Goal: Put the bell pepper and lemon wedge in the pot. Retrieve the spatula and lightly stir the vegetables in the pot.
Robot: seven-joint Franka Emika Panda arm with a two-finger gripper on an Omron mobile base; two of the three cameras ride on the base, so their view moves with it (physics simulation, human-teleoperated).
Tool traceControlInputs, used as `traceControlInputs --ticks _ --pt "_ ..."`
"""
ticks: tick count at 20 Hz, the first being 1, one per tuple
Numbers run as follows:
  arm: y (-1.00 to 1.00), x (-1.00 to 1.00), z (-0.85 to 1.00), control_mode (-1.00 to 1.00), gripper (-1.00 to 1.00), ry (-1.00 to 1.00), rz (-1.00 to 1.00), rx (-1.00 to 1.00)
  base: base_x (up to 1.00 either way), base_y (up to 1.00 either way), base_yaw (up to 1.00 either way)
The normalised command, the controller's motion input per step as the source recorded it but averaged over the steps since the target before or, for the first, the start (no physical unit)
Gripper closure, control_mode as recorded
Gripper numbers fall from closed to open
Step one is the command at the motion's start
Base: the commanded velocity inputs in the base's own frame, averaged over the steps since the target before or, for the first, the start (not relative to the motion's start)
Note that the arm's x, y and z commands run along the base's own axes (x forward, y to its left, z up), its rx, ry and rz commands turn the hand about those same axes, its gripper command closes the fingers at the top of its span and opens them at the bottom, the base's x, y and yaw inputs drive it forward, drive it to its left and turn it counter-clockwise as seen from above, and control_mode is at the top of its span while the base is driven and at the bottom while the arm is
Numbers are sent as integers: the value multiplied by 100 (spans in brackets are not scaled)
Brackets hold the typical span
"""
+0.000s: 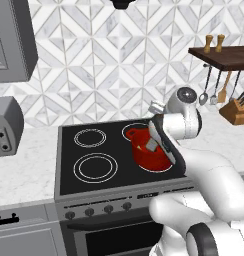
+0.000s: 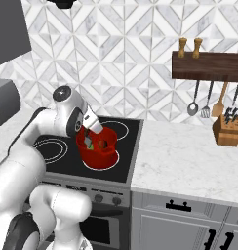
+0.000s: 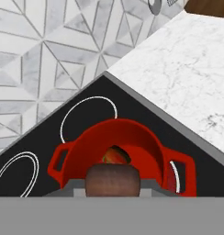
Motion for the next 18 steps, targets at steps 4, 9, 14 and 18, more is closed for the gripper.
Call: traceControlInputs --ticks 4,9,14,18 --pt "0 0 -7 -100 100 0 -3 -1 0 0 0" --pt "2 0 -50 -100 100 0 -2 -2 0 0 0" --pt "12 -1 -23 -100 100 -5 -5 0 0 0 0" --pt "2 11 0 -100 100 -6 -9 0 0 0 0"
